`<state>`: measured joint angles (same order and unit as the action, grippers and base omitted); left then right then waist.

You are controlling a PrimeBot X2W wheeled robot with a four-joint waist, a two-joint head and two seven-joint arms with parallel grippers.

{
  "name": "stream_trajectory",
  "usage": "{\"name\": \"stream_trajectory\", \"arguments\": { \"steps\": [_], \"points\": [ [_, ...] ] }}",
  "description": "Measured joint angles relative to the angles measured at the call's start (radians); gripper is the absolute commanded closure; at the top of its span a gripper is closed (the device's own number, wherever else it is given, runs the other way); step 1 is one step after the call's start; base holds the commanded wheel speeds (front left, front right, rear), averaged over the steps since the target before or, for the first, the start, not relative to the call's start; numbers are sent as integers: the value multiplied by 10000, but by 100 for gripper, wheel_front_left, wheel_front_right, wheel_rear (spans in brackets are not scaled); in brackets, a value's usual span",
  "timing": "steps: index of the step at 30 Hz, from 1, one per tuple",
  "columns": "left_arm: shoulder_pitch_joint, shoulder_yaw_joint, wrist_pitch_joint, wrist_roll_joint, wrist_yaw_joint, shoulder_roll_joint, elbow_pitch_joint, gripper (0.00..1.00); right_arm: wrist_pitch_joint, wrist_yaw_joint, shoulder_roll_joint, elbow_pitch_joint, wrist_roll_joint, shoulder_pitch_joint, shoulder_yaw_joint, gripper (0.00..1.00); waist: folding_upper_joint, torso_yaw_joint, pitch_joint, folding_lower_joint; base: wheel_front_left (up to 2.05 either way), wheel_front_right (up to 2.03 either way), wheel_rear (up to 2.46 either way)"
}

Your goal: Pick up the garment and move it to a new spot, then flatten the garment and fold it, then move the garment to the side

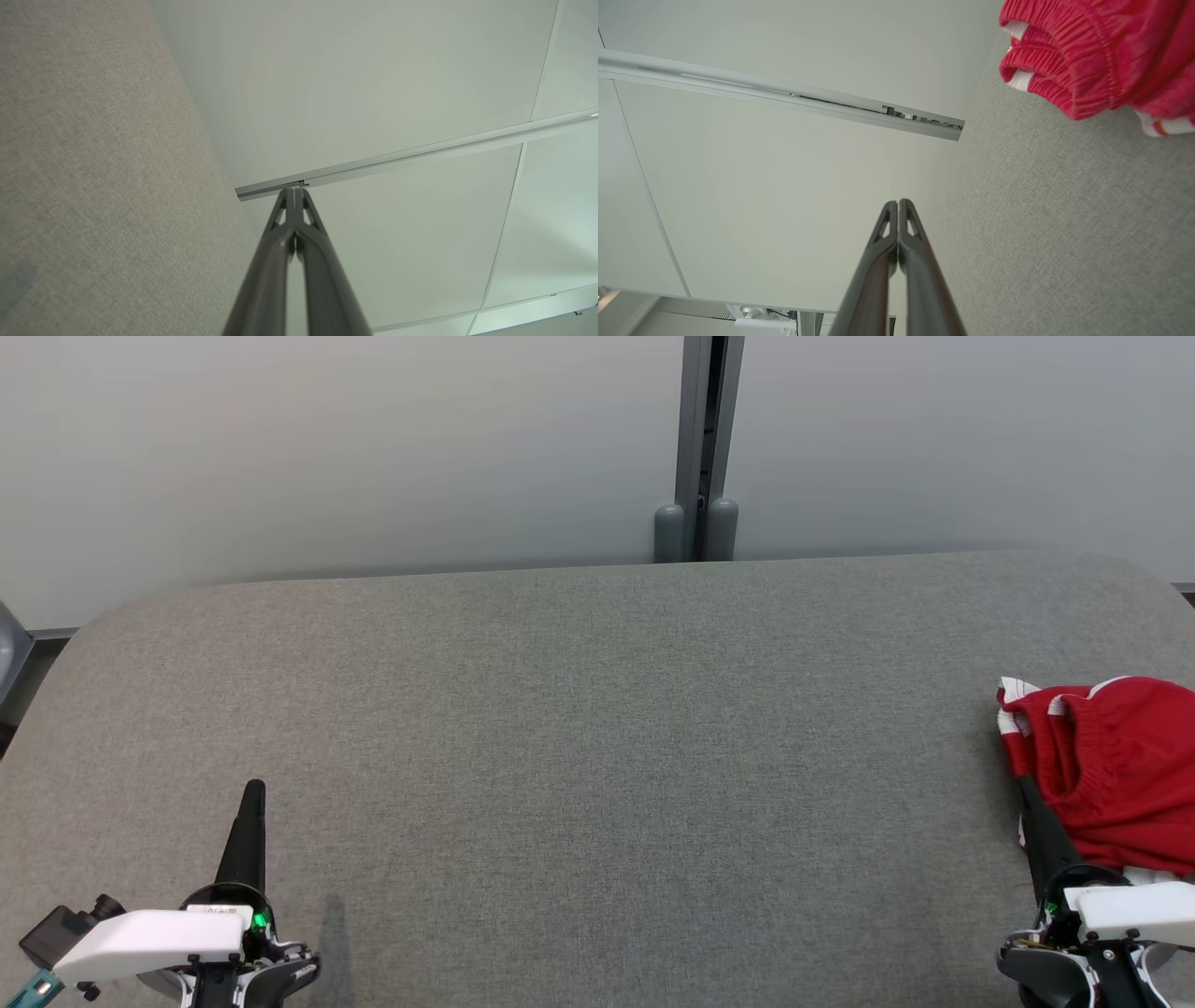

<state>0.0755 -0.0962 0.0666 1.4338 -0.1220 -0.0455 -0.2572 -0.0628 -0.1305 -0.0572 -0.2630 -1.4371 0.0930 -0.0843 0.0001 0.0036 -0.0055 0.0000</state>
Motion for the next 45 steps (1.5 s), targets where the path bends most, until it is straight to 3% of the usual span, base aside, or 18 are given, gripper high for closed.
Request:
{"name": "stream_trajectory", "arguments": {
  "steps": [27, 45],
  "points": [
    [257, -163, 476, 1745, -75, -17, 94, 100, -514, 0, 90, 171, -1695, 106, -303, 100, 0, -36, 86, 0, 0, 0, 0],
    [291, -167, 476, 1785, -75, -19, 105, 100, -516, 0, 96, 173, -1745, 106, -309, 100, 0, -36, 86, 0, 0, 0, 0]
  ]
}}
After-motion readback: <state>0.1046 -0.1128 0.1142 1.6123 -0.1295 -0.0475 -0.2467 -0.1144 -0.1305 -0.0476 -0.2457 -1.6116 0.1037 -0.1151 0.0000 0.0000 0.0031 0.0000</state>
